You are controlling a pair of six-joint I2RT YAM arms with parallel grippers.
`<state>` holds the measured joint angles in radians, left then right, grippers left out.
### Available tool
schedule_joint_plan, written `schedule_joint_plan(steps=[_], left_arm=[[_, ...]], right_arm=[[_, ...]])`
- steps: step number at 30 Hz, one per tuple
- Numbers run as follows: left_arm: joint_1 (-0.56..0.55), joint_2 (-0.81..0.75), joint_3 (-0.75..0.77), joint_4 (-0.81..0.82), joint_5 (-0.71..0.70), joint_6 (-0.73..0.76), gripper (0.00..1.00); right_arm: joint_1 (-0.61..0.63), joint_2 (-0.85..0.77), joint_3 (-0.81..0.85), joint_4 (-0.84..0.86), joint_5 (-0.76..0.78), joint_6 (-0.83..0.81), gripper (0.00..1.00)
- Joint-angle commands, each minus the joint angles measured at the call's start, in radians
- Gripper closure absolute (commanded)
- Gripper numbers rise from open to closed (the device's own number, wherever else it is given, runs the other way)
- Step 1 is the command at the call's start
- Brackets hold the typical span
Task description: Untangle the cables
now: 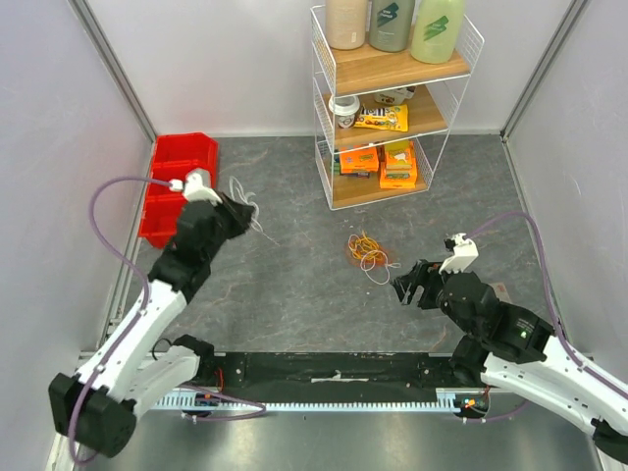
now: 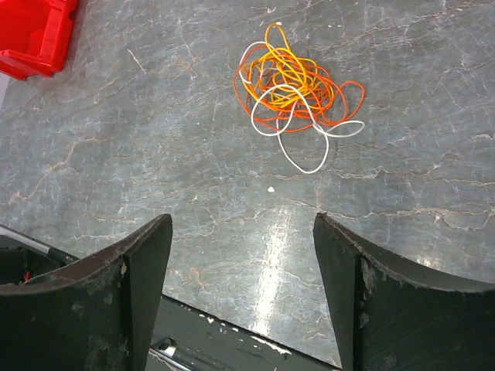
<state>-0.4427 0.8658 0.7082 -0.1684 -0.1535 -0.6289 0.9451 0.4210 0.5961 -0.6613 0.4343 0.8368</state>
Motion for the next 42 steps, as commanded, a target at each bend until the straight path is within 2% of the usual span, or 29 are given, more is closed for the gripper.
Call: schedule_joint_plan(steps=[1, 3, 5, 12, 14, 16, 23, 26, 30, 31, 33, 36, 37, 40, 42], left_arm=[[0.243, 0.204, 0.157, 0.096, 0.190, -0.309, 0.98], [0.393, 0.341, 0.200, 0.147, 0.273, -0.428, 0.98], [0.474, 0.450, 0.233, 0.271, 0.313, -0.503, 0.98], [0.593, 0.890, 0.500, 0.585, 0.454, -0.616, 0.98], [0.616, 0.990, 0.594, 0.633, 0.505, -0.661, 0.98], [0.636, 1.064, 0.661, 0.615, 0.499, -0.698, 0.98], [0.664, 1.249, 0.885, 0.359, 0.373, -0.752, 0.98], [0.673, 1.292, 0.915, 0.379, 0.323, -0.758, 0.98], [0.676, 1.291, 0.951, 0.250, 0.195, -0.707, 0.98], [0.674, 1.293, 0.961, 0.221, 0.171, -0.707, 0.96], [0.677, 1.297, 0.991, 0.176, 0.129, -0.694, 0.81], [0.680, 1.291, 1.034, 0.104, 0.088, -0.649, 0.36], [0.684, 1.286, 1.047, 0.084, 0.080, -0.632, 0.28], [0.688, 1.253, 1.057, 0.078, 0.058, -0.602, 0.10], [0.693, 1.221, 1.067, 0.040, 0.089, -0.594, 0.10]], right_arm=[[0.001, 0.031, 0.007, 0.084, -0.008, -0.025, 0.19], [0.000, 0.042, 0.016, 0.089, -0.014, -0.030, 0.19], [0.000, 0.055, 0.024, 0.089, -0.017, -0.033, 0.19], [0.001, 0.091, 0.016, 0.094, -0.022, -0.025, 0.19], [0.000, 0.111, 0.021, 0.097, -0.022, -0.025, 0.18], [0.000, 0.137, 0.033, 0.095, -0.016, -0.033, 0.18], [0.000, 0.261, 0.090, 0.129, -0.006, -0.087, 0.17], [0.000, 0.311, 0.106, 0.135, -0.019, -0.093, 0.17], [0.000, 0.312, 0.102, 0.134, -0.026, -0.082, 0.17], [0.000, 0.306, 0.097, 0.132, -0.025, -0.077, 0.17], [0.001, 0.292, 0.090, 0.137, -0.028, -0.071, 0.17], [0.001, 0.286, 0.093, 0.134, -0.040, -0.064, 0.17], [0.000, 0.286, 0.093, 0.132, -0.048, -0.059, 0.17], [0.001, 0.277, 0.088, 0.132, -0.069, -0.045, 0.17], [0.001, 0.269, 0.082, 0.137, -0.080, -0.038, 0.17]])
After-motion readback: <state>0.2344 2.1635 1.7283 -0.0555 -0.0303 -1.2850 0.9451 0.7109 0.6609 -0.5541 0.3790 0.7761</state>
